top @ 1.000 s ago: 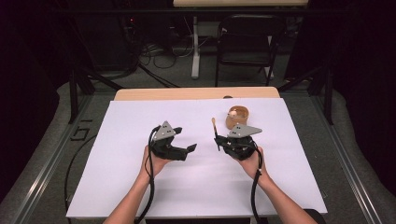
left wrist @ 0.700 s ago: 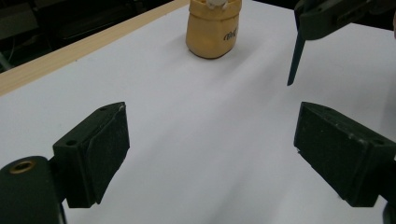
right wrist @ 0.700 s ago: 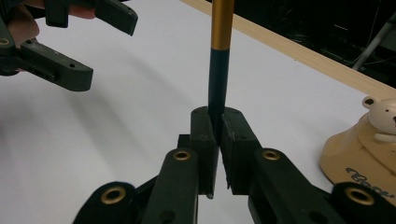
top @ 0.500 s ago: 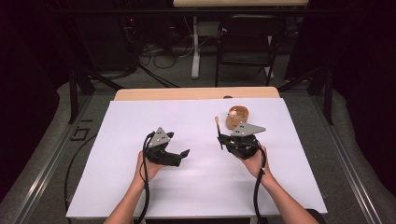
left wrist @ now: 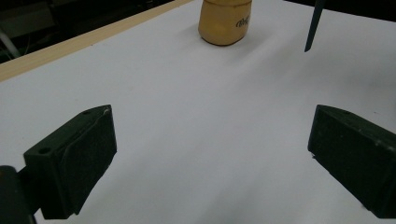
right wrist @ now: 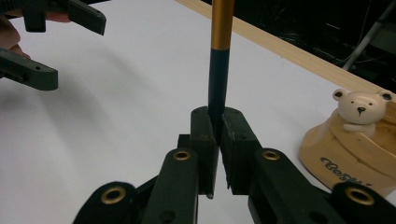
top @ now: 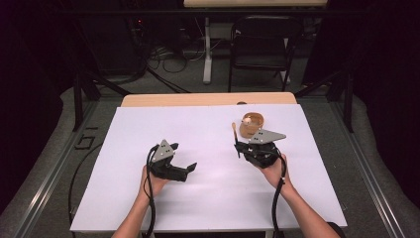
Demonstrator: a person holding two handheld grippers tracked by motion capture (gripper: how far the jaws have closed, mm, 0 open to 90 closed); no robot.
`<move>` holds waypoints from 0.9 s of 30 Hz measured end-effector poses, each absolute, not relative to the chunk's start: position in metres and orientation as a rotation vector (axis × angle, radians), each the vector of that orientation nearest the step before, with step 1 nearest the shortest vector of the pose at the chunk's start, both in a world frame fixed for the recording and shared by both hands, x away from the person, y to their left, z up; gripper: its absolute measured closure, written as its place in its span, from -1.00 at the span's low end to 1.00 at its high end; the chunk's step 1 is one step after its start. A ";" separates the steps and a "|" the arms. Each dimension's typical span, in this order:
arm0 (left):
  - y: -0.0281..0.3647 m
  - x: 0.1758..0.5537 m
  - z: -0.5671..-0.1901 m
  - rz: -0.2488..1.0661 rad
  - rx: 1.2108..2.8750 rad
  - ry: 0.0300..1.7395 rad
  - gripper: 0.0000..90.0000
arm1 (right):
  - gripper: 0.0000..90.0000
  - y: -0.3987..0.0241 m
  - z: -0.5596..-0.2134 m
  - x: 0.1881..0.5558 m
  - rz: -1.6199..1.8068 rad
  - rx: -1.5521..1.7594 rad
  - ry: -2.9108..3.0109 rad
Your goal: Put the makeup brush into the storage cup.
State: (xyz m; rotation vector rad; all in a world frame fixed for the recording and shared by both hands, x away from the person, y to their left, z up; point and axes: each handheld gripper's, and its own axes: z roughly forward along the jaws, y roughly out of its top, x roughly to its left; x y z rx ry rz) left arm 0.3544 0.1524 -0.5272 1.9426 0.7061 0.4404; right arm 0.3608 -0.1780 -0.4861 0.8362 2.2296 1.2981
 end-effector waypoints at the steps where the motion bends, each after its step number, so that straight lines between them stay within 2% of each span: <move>1: 0.153 0.354 -0.527 0.444 1.943 0.706 -0.98 | 0.87 -0.179 -0.486 0.361 1.299 0.835 2.231; 27: 0.161 0.352 -0.534 0.418 1.938 0.731 -1.00 | 0.87 -0.214 -0.475 0.367 1.279 0.904 2.170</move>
